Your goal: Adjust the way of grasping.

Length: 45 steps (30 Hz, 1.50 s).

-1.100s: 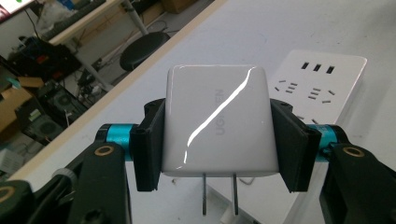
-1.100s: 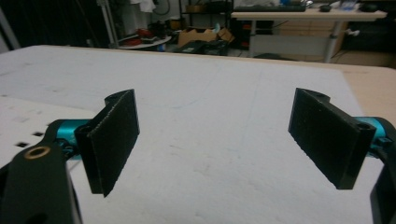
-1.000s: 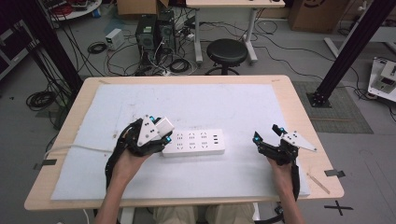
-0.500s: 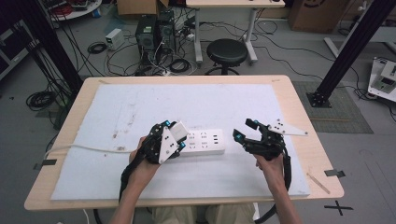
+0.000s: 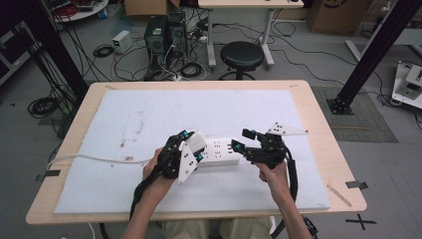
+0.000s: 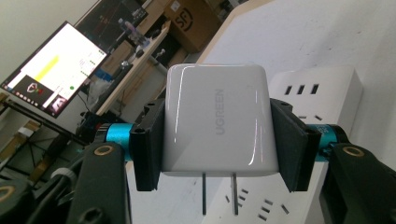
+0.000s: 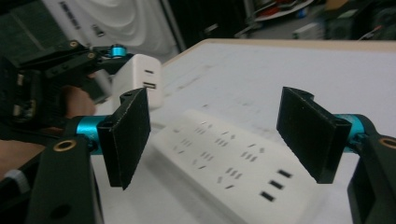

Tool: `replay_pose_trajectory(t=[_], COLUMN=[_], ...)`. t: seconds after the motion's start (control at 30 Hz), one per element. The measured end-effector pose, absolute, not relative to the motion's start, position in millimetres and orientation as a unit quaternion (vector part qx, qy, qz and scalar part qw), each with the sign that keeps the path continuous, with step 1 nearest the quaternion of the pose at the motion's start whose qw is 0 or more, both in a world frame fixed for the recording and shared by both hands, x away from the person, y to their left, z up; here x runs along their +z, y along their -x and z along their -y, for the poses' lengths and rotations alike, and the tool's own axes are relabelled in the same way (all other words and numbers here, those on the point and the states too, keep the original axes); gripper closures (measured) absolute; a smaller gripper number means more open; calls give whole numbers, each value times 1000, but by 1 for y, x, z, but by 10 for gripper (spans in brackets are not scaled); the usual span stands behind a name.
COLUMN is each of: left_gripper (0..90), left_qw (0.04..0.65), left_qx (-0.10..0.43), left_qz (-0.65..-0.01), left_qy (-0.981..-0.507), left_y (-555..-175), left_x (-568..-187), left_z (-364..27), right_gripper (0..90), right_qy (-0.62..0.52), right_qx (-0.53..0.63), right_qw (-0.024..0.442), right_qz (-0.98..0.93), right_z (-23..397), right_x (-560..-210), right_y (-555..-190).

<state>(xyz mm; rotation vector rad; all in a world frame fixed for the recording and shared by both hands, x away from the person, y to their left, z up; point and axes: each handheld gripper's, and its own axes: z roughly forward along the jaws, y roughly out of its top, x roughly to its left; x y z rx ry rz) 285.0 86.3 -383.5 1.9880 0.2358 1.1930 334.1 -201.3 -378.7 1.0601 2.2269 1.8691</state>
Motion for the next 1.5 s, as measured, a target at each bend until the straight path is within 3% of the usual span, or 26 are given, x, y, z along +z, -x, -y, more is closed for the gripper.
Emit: replay_pose_trajectory(t=[0.53,1.5], left_gripper=[424,425], left_qw=[411,433], left_qx=[490,486], left_qz=[-16,2], left_qy=[-769,-759], left_y=[-275,-271], left_x=[-392,-392], left_z=[-75,-59], right_gripper=[263,313], right_qy=[-295,-281], right_qx=[593,603], right_qw=[-78,-120], right_qz=[-745,-737], right_z=[178,158], right_x=[-382,-387], right_y=[-342,-347])
